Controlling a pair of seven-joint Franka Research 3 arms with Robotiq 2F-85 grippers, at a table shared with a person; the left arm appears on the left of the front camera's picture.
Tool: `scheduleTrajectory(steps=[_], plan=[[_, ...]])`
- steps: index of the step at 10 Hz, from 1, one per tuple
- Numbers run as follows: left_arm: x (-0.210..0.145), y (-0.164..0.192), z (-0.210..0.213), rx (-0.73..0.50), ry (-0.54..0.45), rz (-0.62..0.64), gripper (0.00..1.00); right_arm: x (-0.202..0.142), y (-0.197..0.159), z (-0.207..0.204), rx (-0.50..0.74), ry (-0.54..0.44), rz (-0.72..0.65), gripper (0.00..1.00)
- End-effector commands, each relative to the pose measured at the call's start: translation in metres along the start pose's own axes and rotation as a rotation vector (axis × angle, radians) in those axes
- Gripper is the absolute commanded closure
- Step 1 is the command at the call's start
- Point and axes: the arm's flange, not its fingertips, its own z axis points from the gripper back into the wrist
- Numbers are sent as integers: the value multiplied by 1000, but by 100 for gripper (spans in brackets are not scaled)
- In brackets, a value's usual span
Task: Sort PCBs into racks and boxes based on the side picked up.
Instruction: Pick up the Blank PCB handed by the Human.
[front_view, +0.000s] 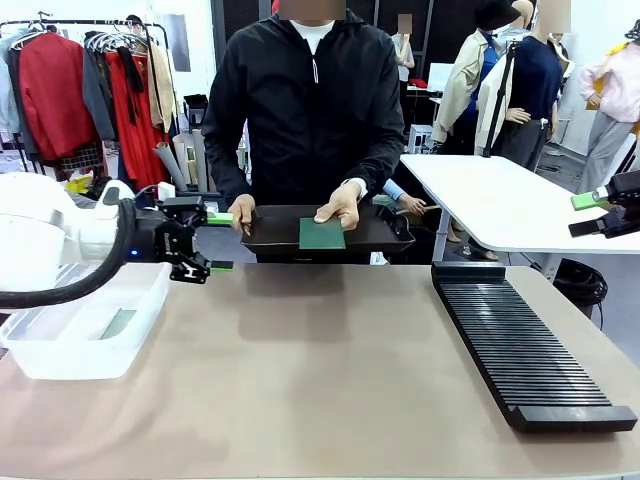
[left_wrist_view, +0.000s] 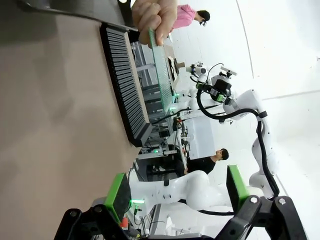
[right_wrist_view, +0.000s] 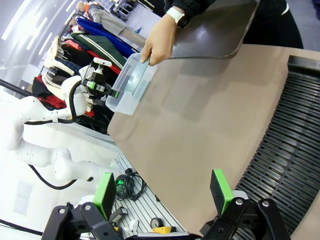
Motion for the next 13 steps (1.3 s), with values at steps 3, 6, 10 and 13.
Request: scheduleTrajectory(steps=[3, 6, 10, 13], plan=[[12, 2, -29, -33, 6, 52, 0, 1, 2, 0, -1, 1, -1, 0], [19, 10, -54, -31, 4, 70, 0, 1, 2, 0, -1, 1, -1, 0], [23, 17, -91, -63, 34, 77, 0, 1, 2, 0, -1, 1, -1, 0], [24, 23, -117, -96, 49, 60, 0, 1, 2, 0, -1, 1, -1, 0]])
